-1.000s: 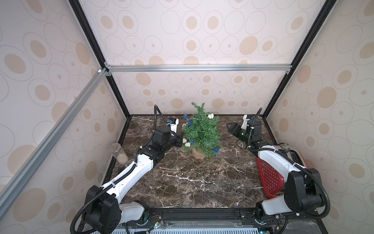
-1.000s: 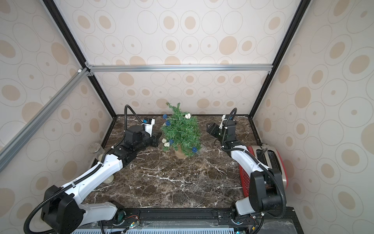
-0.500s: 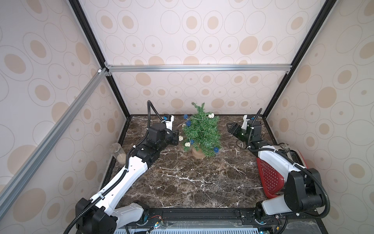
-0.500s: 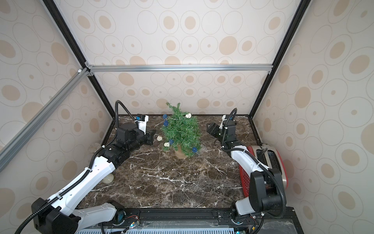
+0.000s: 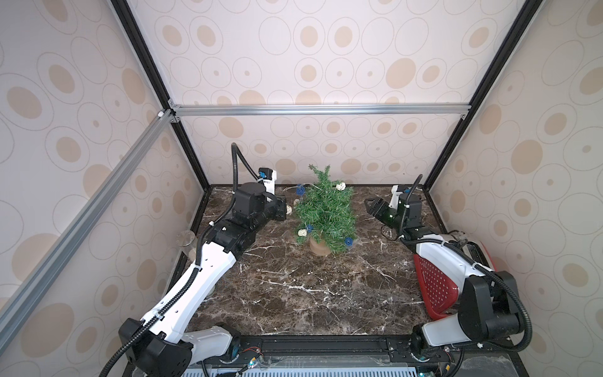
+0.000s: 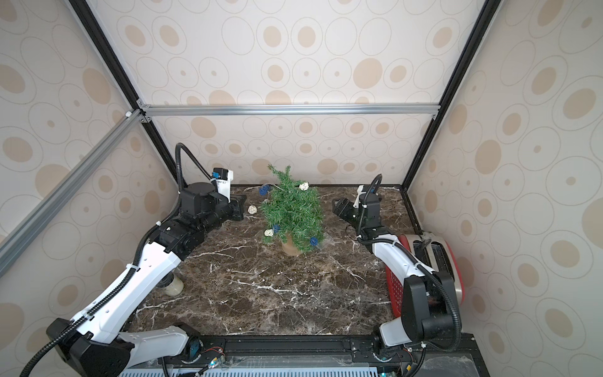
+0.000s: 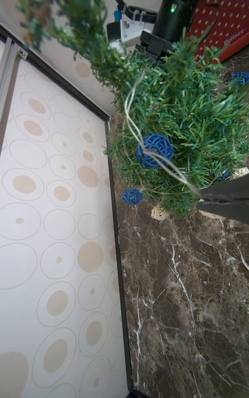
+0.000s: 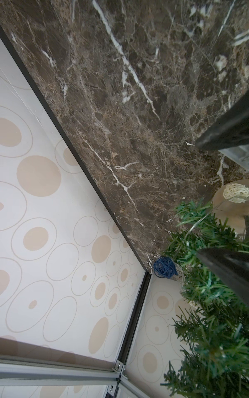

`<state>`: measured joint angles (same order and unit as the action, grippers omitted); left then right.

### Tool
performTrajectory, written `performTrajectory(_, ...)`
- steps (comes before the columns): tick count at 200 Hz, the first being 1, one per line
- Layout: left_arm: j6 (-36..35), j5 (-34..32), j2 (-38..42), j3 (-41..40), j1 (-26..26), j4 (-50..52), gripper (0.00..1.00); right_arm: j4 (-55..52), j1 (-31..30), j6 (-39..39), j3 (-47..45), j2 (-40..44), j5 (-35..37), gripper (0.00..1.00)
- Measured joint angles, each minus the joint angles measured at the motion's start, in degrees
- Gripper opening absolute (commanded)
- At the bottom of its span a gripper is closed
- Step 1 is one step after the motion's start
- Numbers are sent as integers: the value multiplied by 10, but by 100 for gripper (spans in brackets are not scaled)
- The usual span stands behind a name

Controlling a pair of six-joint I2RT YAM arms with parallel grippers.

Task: Remove string lights from the small christmas tree
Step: Pick up the light string from the Christmas tree.

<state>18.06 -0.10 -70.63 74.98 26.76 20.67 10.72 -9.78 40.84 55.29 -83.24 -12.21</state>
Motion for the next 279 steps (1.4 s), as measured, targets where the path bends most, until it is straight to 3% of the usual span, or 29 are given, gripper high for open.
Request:
performTrajectory(95, 0, -42, -82, 165, 0, 87, 0, 0, 0, 1, 0, -2, -1, 74)
performTrajectory(145, 5, 14, -78, 191, 12, 121, 0, -1, 5, 2, 1, -3, -1, 73)
performTrajectory(181, 5, 26, -80, 219, 86, 168, 0, 0, 6, 4, 1, -10, -5, 73)
performTrajectory(215, 5, 49, -114, 283, 137, 207, 0, 0, 9, 7, 1, -13, -12, 74)
performTrajectory(279, 51, 139, -221, 438, 139, 228, 0, 0, 20, 12, 0, -13, -15, 74)
